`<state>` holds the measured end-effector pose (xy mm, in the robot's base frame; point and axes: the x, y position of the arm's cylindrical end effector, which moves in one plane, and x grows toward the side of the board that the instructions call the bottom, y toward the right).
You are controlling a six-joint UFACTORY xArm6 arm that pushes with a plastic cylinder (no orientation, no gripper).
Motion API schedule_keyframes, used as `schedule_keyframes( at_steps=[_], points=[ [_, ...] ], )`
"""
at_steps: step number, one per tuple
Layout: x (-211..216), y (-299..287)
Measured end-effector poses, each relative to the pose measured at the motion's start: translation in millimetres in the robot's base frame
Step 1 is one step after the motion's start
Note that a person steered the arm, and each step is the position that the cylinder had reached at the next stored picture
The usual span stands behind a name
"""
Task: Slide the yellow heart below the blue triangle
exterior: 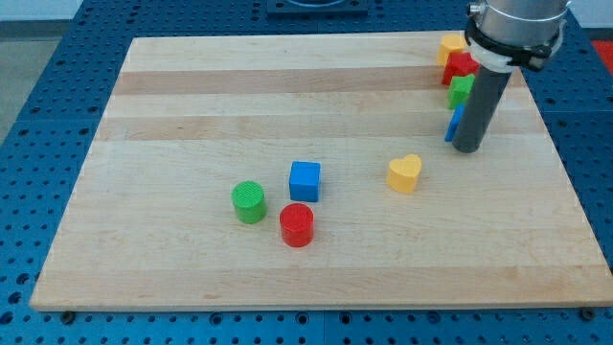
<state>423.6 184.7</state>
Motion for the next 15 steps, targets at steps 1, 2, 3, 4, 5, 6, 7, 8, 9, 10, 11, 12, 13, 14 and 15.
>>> schedule_keyframes(
  at_steps=[1,2,3,4,5,6,7,8,9,10,11,12,13,14,15],
  points=[
    [0,1],
    [-4,8],
    [-11,36],
    [-4,36],
    [18,-3],
    [20,-48],
    [8,-66],
    [6,-92],
    [25,-125],
    [69,-128],
    [74,-103],
    [57,-61],
    [50,-37],
    [63,-69],
    [63,-80]
  ],
)
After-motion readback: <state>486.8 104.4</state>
